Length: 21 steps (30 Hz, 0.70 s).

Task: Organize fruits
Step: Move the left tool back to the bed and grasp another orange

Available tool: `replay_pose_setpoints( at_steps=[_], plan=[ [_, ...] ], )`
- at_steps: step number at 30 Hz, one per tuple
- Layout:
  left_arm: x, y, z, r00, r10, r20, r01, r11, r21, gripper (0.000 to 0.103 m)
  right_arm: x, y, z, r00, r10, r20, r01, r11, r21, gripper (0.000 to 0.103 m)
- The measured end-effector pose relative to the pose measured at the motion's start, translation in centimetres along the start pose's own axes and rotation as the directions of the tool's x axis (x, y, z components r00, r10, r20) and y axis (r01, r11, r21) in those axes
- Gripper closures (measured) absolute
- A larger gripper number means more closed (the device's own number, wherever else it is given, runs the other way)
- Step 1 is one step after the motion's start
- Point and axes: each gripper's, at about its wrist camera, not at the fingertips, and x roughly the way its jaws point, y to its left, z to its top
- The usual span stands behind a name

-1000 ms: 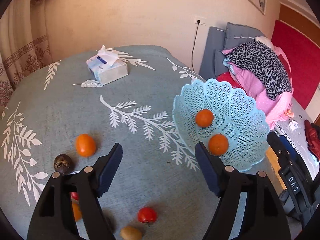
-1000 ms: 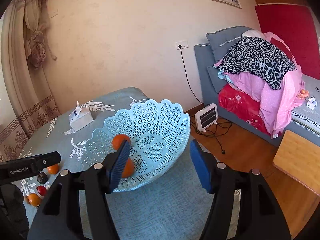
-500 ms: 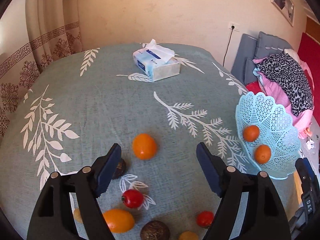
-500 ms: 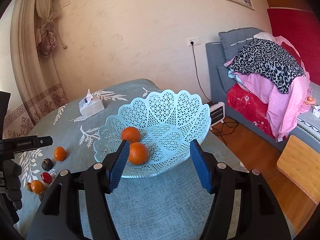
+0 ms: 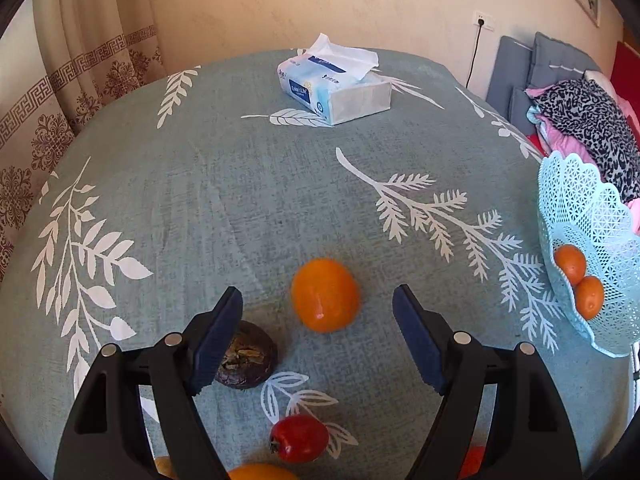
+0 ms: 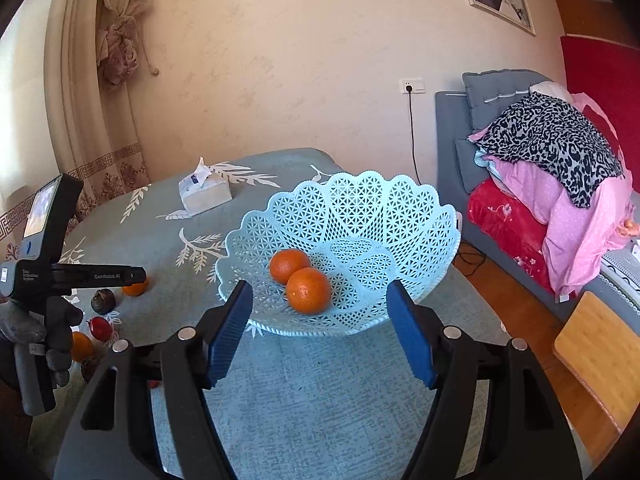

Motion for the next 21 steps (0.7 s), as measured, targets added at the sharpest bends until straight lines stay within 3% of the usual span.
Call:
replay_pose_setpoints(
  at_steps=[6, 9, 11, 15, 21],
  plan=[
    [1.5, 0.3, 0.5, 1.000, -0.011, -0.029, 0.011, 1.000, -0.003, 0.029, 0.3, 0.1, -0.1, 1.000, -0.002, -0.011, 0.002, 1.000, -0.005, 0.032],
    [2.1, 0.3, 0.7, 0.999, -0.017, -0.044, 0.017, 1.000, -0.002, 0.038, 0.3, 0.2, -0.1, 1.000, -0.001, -0.014, 0.001, 1.000, -0.011, 0.032],
    [2.5, 0.3, 0.6, 0.998, -0.025, -0.056, 0.025, 1.000, -0.002, 0.050, 0.3, 0.3, -0.1, 1.000, 0.000, -0.015, -0.001, 1.000, -0.014, 0.032],
    [2.6, 0.2, 0.6, 0.997, -0.041, -0.062, 0.041, 0.999, -0.003, 0.064, 0.3, 0.3, 0.0, 1.000, 0.001, -0.016, -0.001, 1.000, -0.016, 0.032],
    [1.9, 0.7, 0.4, 0.997, -0.063, -0.049, 0.062, 0.998, -0.019, 0.065, 0.1, 1.0, -0.2, 1.000, 0.010, -0.018, -0.010, 0.999, -0.034, 0.032]
  ],
)
